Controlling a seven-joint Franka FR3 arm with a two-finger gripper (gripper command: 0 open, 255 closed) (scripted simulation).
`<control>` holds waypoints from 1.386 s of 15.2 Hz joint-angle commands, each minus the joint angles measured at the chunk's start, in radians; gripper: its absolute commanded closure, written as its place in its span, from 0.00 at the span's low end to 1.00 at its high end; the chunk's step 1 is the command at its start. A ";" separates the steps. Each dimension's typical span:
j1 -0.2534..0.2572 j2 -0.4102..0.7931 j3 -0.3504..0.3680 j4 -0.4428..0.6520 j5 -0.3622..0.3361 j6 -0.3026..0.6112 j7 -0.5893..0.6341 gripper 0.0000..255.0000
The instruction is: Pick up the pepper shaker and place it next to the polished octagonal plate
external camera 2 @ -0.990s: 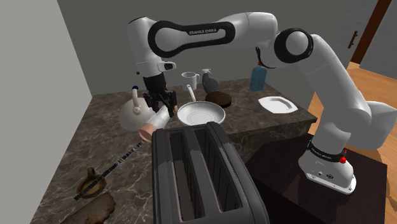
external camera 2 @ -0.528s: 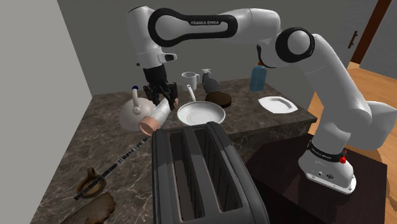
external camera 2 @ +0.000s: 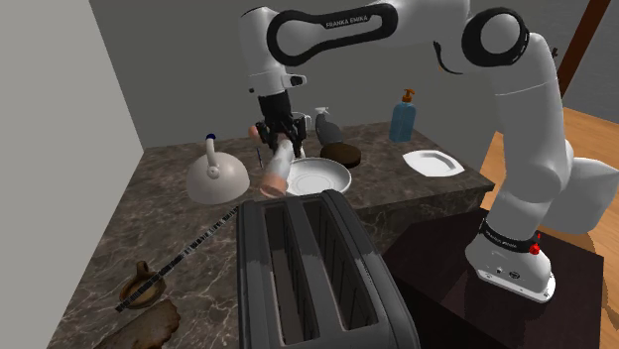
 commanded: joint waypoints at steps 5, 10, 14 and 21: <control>-0.169 -0.155 -0.006 -0.195 0.064 0.054 -0.149 1.00; -0.280 -0.261 -0.031 -0.311 0.105 0.079 -0.283 1.00; -0.354 -0.326 -0.064 -0.378 0.125 0.091 -0.390 1.00; -0.460 -0.397 -0.134 -0.447 0.129 0.101 -0.568 1.00</control>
